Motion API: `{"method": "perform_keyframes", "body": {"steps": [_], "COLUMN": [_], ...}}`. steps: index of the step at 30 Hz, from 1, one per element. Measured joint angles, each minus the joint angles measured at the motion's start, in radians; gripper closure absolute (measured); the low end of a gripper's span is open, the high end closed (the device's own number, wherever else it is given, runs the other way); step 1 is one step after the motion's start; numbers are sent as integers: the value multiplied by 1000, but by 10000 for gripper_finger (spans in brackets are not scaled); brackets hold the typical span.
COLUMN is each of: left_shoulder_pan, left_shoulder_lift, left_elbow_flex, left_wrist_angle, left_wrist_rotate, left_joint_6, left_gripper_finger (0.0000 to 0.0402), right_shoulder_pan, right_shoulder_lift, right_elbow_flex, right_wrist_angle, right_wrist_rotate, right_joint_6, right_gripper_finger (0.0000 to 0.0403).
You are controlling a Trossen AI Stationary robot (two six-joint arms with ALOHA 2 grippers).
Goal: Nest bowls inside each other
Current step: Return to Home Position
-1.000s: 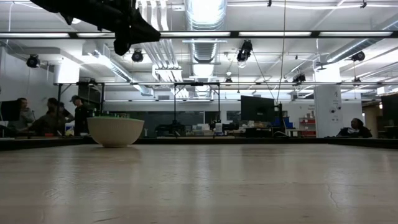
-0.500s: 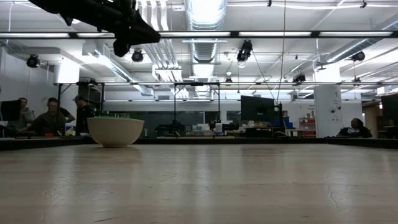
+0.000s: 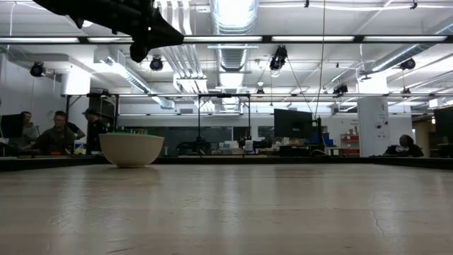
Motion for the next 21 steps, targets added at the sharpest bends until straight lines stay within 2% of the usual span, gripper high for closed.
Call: {"method": "perform_keyframes", "body": {"steps": [5,14,21], "left_shoulder_pan": [0,-6,-63], "left_shoulder_lift": [0,0,0], "left_elbow_flex": [0,-3,-12], "left_wrist_angle": [0,0,5], "left_wrist_rotate": [-3,0,16], "left_joint_6": [-5,6,26], "left_gripper_finger": [335,335,335], "right_shoulder_pan": [-2,-2,-2], "right_shoulder_lift": [-95,-202,-249], "right_elbow_flex": [-132,-273,-365], "right_wrist_angle": [50,117,155], "right_wrist_rotate": [93,87,82], "right_joint_6": [49,47,72], "right_gripper_finger": [351,351,351]}}
